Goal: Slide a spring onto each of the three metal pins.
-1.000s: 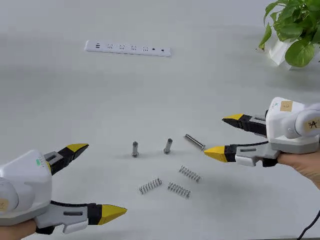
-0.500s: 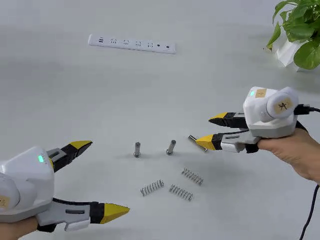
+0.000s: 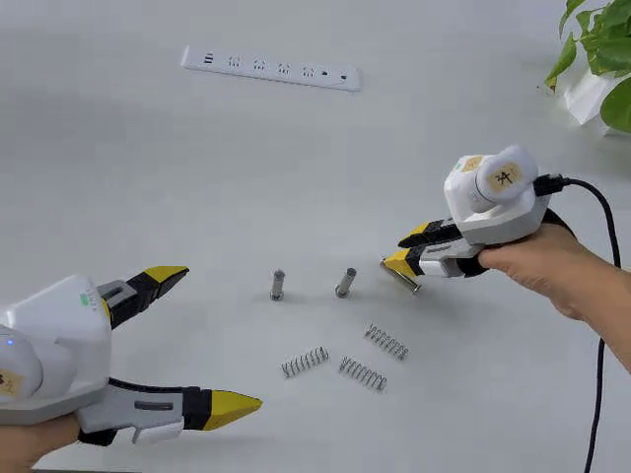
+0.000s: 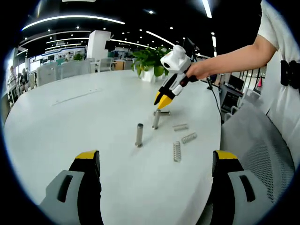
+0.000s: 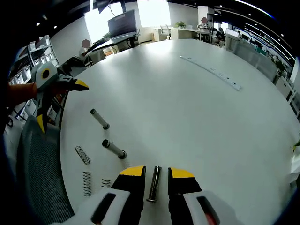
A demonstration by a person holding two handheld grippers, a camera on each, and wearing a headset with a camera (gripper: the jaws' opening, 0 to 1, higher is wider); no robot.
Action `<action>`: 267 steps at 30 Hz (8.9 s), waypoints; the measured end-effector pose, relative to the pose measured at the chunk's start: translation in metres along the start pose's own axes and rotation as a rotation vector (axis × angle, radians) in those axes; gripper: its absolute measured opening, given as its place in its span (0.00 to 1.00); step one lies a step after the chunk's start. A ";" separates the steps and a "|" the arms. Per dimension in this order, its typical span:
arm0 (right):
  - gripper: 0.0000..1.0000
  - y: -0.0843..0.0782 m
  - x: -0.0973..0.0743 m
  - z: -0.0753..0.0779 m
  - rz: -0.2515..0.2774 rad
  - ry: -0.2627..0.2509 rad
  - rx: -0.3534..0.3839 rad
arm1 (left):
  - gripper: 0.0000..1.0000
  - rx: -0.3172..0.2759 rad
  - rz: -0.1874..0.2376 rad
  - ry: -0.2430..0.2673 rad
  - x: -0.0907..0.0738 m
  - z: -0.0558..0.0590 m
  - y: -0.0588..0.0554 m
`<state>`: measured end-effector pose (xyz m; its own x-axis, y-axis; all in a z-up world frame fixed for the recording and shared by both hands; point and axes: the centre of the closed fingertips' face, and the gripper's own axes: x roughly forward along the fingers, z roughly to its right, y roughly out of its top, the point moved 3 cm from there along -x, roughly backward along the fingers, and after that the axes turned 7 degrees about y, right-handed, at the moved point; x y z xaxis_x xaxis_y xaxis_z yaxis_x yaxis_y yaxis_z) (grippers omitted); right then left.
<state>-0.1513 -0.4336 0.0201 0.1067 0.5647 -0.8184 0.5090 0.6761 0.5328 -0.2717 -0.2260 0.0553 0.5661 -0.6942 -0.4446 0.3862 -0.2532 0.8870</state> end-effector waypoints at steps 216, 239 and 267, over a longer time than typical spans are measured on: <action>0.21 -0.028 -0.049 -0.035 0.157 -0.113 0.029 | 0.99 0.006 0.002 -0.042 0.009 0.013 0.008; 0.38 -0.029 -0.060 -0.040 0.214 -0.133 -0.002 | 0.99 0.033 0.007 -0.030 0.001 0.017 0.013; 0.69 -0.041 -0.089 -0.062 0.320 -0.104 -0.040 | 0.97 0.077 0.009 -0.008 -0.011 0.018 0.020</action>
<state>-0.2345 -0.4828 0.0845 0.3431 0.7011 -0.6251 0.4017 0.4920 0.7724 -0.2838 -0.2356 0.0799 0.5632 -0.7019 -0.4360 0.3241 -0.2977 0.8980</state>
